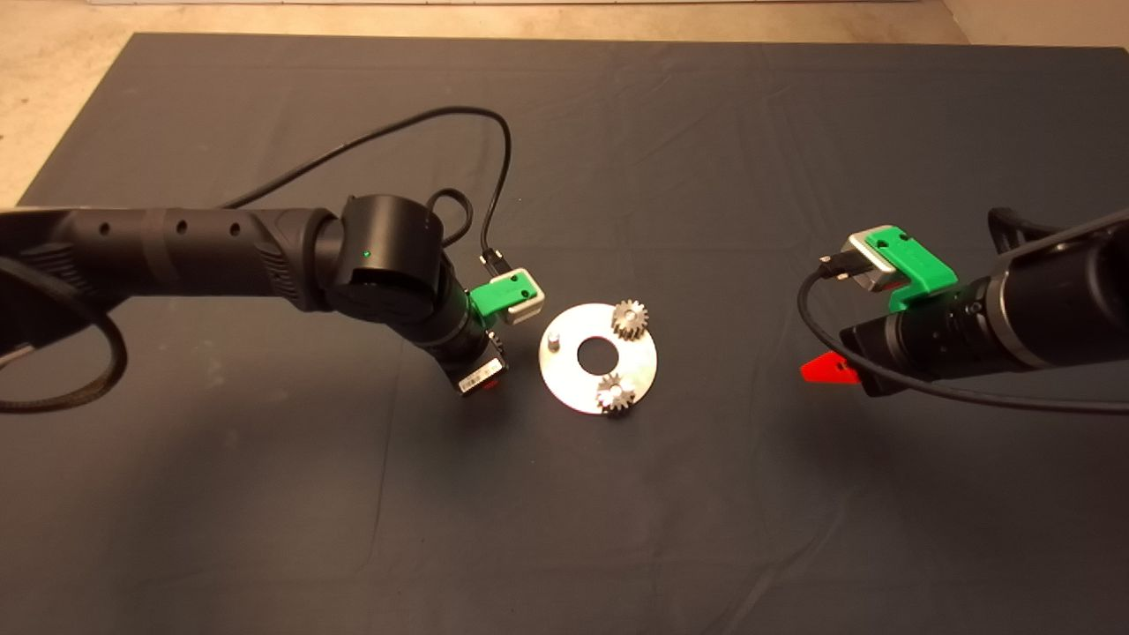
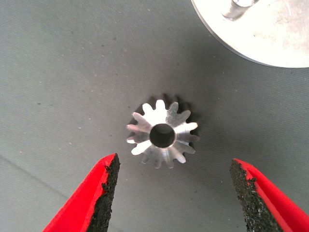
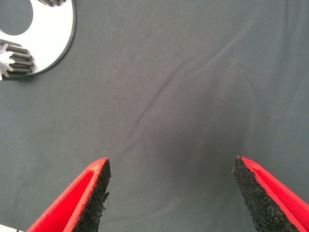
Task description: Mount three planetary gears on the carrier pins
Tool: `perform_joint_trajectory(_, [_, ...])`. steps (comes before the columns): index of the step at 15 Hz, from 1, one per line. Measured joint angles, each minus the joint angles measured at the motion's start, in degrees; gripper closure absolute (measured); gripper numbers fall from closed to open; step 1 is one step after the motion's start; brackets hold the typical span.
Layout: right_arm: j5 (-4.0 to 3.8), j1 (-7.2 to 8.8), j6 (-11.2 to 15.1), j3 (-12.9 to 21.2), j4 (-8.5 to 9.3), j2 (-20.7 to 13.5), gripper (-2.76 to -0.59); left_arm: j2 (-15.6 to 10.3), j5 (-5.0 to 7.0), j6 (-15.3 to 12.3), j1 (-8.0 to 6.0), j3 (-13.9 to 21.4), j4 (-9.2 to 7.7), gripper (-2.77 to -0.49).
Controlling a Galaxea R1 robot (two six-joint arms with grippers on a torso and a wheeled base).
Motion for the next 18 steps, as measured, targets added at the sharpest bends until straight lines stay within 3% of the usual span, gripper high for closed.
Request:
perform_joint_trajectory(2, [0.05, 0.00, 0.0, 0.0, 0.00, 0.0, -1.89, 0.0, -1.35, 0.0, 0.05, -0.3, -0.10, -1.62])
perform_joint_trajectory(5, [0.14, 0.00, 0.0, 0.0, 0.02, 0.0, -1.89, 0.3, -1.77, 0.1, 0.05, -1.5, -0.10, -1.62])
perform_joint_trajectory(8, [0.17, 0.00, 0.0, 0.0, 0.00, 0.0, -1.89, 0.3, -3.64, 1.2, 0.05, -2.9, -0.10, -1.62])
perform_joint_trajectory(15, [0.17, 0.00, 0.0, 0.4, 0.02, 0.0, -1.89, -0.2, -4.20, 2.4, 0.11, -3.6, -0.10, -1.62])
perform_joint_trajectory(18, [0.15, 0.00, 0.0, 0.4, 0.02, 0.0, -1.89, -0.1, -5.37, 2.3, 0.55, -3.6, -0.13, -1.62])
